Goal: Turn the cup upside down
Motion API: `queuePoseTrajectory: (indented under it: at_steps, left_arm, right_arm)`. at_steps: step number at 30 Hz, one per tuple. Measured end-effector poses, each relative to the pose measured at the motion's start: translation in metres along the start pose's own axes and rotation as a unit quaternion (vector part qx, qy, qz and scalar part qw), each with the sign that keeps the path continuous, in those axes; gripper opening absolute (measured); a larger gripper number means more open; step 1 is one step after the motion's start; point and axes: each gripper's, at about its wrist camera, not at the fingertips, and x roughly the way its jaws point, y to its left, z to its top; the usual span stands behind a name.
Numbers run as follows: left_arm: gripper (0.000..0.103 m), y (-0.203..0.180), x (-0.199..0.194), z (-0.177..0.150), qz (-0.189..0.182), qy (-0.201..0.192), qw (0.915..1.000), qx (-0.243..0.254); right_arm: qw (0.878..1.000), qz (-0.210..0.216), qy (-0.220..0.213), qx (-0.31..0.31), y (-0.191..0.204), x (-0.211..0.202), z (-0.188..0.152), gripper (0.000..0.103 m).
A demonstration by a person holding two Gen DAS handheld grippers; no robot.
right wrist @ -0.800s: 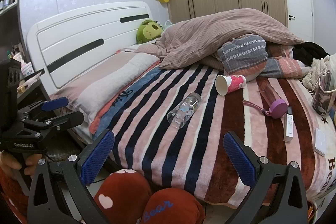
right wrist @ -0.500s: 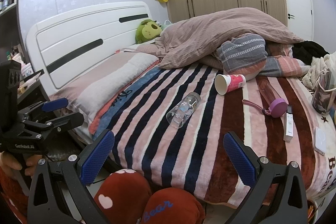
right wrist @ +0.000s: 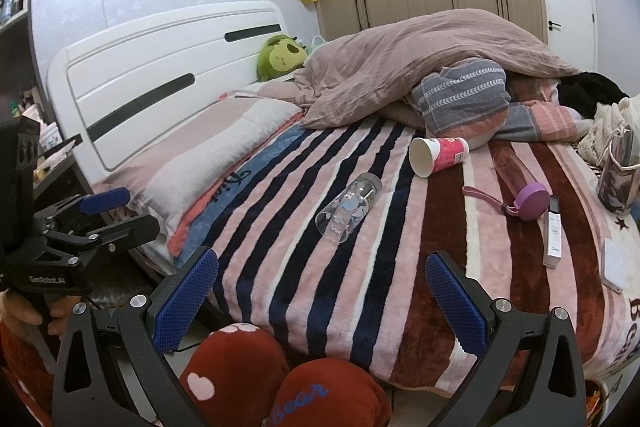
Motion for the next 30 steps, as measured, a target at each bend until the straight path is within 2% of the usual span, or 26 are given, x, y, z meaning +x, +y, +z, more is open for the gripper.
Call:
queuePoseTrajectory:
  at_steps: [7, 11, 17, 23, 29, 30]
  left_arm:
    - [0.102, 0.004, 0.029, 0.012, -0.006, 0.011, 0.9999, 0.002]
    - [0.102, 0.005, 0.061, 0.027, -0.007, 0.029, 0.9995, 0.003]
    - [0.102, 0.008, 0.14, 0.04, -0.036, 0.074, 0.9966, 0.005]
    - [0.102, 0.004, 0.235, 0.037, -0.057, 0.134, 0.9893, 0.008]
    - [0.08, -0.002, 0.293, 0.029, -0.063, 0.167, 0.9838, 0.015]
    - [0.073, -0.002, 0.298, 0.028, -0.063, 0.171, 0.9832, 0.016]
  right_arm:
    - [1.0, -0.007, 0.006, 0.001, -0.016, 0.023, 0.008, 0.103]
    - [1.0, -0.007, 0.012, 0.012, -0.033, 0.044, 0.015, 0.103]
    - [0.998, 0.001, 0.032, 0.046, -0.075, 0.101, 0.02, 0.103]
    - [0.995, 0.002, 0.063, 0.076, -0.119, 0.17, 0.017, 0.103]
    - [0.99, 0.024, 0.085, 0.107, -0.149, 0.221, 0.015, 0.103]
    - [0.99, 0.026, 0.087, 0.109, -0.15, 0.225, 0.014, 0.103]
